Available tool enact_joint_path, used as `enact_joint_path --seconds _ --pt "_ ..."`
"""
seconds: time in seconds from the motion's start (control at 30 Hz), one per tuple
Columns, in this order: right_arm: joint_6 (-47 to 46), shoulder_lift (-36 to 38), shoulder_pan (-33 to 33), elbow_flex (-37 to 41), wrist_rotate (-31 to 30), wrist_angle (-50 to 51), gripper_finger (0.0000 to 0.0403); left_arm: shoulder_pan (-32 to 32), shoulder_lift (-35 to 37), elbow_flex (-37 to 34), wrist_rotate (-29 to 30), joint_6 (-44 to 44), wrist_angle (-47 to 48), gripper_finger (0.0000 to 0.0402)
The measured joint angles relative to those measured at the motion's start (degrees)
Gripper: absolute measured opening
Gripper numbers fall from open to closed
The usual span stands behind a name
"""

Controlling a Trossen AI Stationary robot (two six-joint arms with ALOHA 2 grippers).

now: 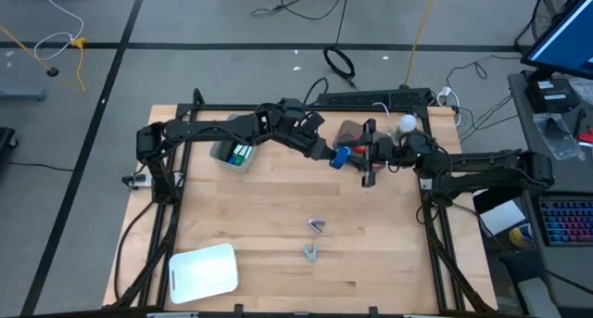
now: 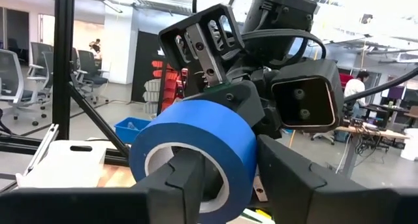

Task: Pick and place Stapler, Stapler remover, tape
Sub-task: Put the blue tape into the black bin

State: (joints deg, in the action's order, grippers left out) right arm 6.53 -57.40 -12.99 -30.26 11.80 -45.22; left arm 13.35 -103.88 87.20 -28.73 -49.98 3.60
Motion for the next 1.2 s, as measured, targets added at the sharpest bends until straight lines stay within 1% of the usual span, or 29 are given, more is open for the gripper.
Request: enact_joint_path --seconds 0.17,0.33,0.4,0.47,0.57,0.77,0.87,0.97,1.07,1.13,1.2 --pt "-1.5 0.1 0.0 0.0 -0.2 1.0 0.0097 0.2 0.0 0.0 0.0 0.3 0.7 0.0056" --pt "-2.7 0.1 0.0 0.0 -0.4 1.2 0.0055 0.2 0.0 0.0 0.1 2.0 0.7 0.0051" --pt "-2.7 0.1 0.0 0.0 -0.5 1.3 0.0043 0.1 0.0 0.0 0.2 2.3 0.7 0.0051" --pt "-3.3 0.1 0.0 0.0 -0.4 1.4 0.0038 0.0 0.0 0.0 0.2 2.8 0.7 0.0061" --pt "-5.1 0.2 0.0 0.0 0.4 1.8 0.0036 -0.3 0.0 -0.1 -0.1 5.2 1.0 0.0093" --pt "-6.5 0.3 0.0 0.0 0.6 3.8 0.0035 0.4 0.0 -0.1 -0.3 10.1 2.6 0.0184" --pt "-7.6 0.3 0.0 0.0 0.3 5.6 0.0035 2.0 0.0 -0.1 -3.0 14.4 7.8 0.022" --pt "-7.9 0.5 0.0 -0.1 0.2 6.1 0.0035 4.2 -0.1 -0.3 -2.5 16.5 17.3 0.024" --pt "-8.2 0.3 0.0 -0.1 -1.9 8.9 0.0035 6.1 -0.1 -0.3 0.7 18.8 25.8 0.0247" --pt "-7.8 0.4 0.0 -0.1 -4.8 10.9 0.0035 6.8 -0.1 -0.3 4.6 20.0 30.3 0.0247" --pt "-6.9 0.6 -0.1 -0.1 -9.1 14.3 0.0035 7.1 -0.1 -0.3 8.7 20.7 32.9 0.0248"
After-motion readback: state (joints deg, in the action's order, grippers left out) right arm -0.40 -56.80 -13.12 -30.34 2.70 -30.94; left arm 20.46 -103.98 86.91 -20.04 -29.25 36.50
